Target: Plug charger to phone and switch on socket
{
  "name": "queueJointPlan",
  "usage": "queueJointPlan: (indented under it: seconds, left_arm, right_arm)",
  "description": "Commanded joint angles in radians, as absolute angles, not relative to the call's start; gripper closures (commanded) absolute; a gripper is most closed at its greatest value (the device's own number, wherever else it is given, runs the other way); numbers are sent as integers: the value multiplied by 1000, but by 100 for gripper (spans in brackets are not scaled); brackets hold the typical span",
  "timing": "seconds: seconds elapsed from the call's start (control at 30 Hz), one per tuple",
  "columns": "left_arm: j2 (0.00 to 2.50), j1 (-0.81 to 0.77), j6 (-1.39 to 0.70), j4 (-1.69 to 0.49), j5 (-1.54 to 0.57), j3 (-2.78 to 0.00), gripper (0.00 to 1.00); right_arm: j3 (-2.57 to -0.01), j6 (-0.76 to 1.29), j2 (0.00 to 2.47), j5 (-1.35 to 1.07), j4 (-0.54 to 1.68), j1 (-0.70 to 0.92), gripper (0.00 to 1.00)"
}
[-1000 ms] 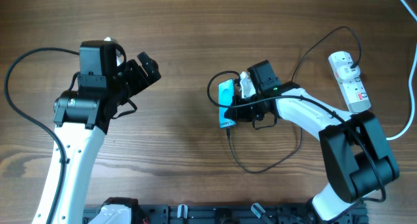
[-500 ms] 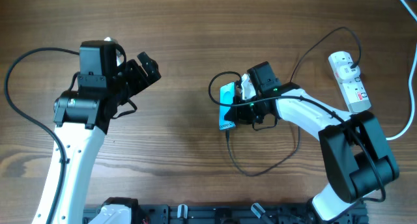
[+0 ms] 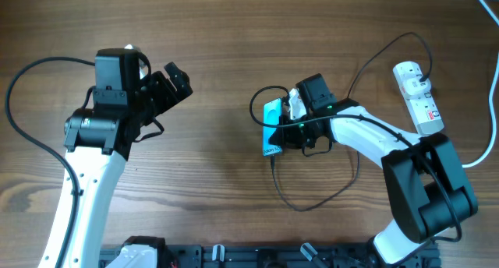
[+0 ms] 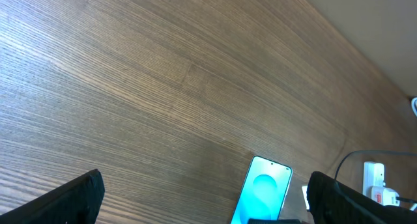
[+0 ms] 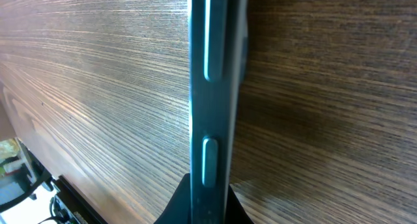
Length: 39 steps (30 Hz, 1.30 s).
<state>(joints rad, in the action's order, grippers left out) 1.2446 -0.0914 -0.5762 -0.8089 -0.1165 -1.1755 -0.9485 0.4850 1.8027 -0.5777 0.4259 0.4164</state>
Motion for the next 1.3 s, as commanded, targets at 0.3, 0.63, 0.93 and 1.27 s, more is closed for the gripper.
queueJointPlan:
  seconds: [0.3, 0.63, 0.93, 1.27]
  left_arm:
    - [1240, -87, -553, -809, -102, -1176, 0]
    - [1240, -87, -553, -809, -102, -1176, 0]
    - [1240, -87, -553, -809, -102, -1176, 0]
    - [1240, -87, -553, -809, -102, -1176, 0]
  right_arm:
    - [-940, 471, 1814, -512, 437, 422, 90]
    - [-940, 471, 1814, -512, 434, 422, 74]
    - [-940, 471, 1814, -512, 434, 422, 73]
    - [-940, 471, 1814, -490, 439, 422, 72]
